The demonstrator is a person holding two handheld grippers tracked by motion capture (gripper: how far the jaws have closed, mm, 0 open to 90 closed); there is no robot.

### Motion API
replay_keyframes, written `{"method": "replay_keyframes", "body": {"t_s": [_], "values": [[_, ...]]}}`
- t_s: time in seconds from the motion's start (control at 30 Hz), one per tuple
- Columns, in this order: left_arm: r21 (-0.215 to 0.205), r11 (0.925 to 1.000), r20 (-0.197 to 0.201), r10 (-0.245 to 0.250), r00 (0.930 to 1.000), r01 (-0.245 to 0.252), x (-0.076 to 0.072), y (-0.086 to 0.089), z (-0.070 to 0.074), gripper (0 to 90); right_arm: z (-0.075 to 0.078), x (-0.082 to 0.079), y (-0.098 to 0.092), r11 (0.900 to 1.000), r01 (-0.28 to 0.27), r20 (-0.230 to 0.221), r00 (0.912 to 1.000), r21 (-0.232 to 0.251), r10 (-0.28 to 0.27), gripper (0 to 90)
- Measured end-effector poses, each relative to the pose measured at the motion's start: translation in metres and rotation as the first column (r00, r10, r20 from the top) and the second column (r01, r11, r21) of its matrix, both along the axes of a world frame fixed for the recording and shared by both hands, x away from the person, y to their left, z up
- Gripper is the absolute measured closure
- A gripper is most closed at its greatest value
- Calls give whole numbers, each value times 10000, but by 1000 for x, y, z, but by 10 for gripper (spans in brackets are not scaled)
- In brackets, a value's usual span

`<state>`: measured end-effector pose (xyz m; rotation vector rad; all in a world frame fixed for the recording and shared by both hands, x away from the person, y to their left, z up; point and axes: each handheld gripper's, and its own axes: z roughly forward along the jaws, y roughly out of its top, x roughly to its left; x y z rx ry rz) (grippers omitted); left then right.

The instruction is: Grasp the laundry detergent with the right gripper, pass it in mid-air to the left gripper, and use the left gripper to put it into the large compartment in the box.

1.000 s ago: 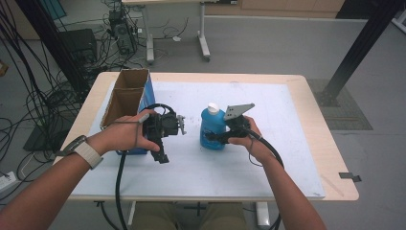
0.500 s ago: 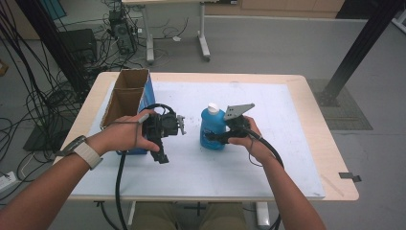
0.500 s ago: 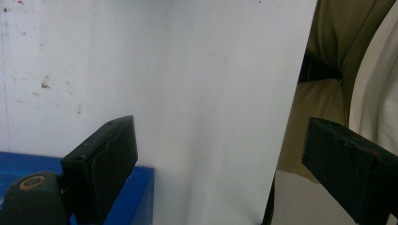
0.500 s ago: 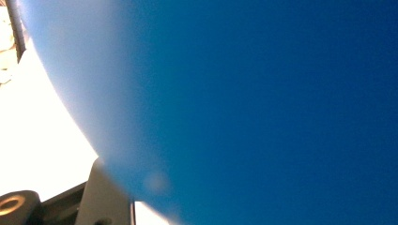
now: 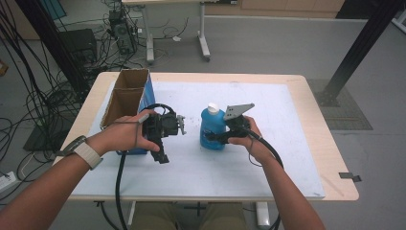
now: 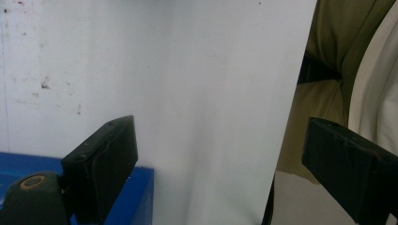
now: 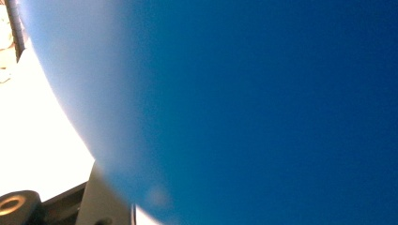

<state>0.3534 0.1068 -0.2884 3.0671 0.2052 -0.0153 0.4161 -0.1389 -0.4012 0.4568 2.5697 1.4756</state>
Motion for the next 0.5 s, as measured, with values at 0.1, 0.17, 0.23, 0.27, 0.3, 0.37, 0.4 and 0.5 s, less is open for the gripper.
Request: {"method": "replay_keyframes", "body": {"t_s": [0.1,0.17,0.23,0.27,0.3,0.37,0.4,0.5], "values": [[6,10000,39,15,10000,-15,-1,0,1,112,1,-1,1,10000,-4,49,10000,-83,5,430],[18,10000,27,60,10000,-60,-2,0,2,112,2,-2,1,9999,-76,19,10000,-132,76,431],[23,10000,47,73,10000,-74,-3,0,2,111,3,-3,0,9998,-106,-9,9999,-147,106,431],[25,9999,37,107,9999,-107,-4,0,3,111,4,-4,-1,9998,-107,29,9999,-166,107,431],[25,9999,37,107,9999,-107,-4,0,3,111,4,-4,-1,9998,-107,29,9999,-166,107,431],[52,9999,45,113,9999,-113,-5,0,5,109,8,-7,-3,9998,-132,52,9999,-113,133,431],[52,9999,45,113,9999,-113,-5,0,5,109,8,-7,-3,9998,-132,52,9999,-113,133,431],[44,9999,85,164,9998,-164,-7,-1,8,108,14,-10,-6,9998,-192,75,9998,-84,193,431]]}}
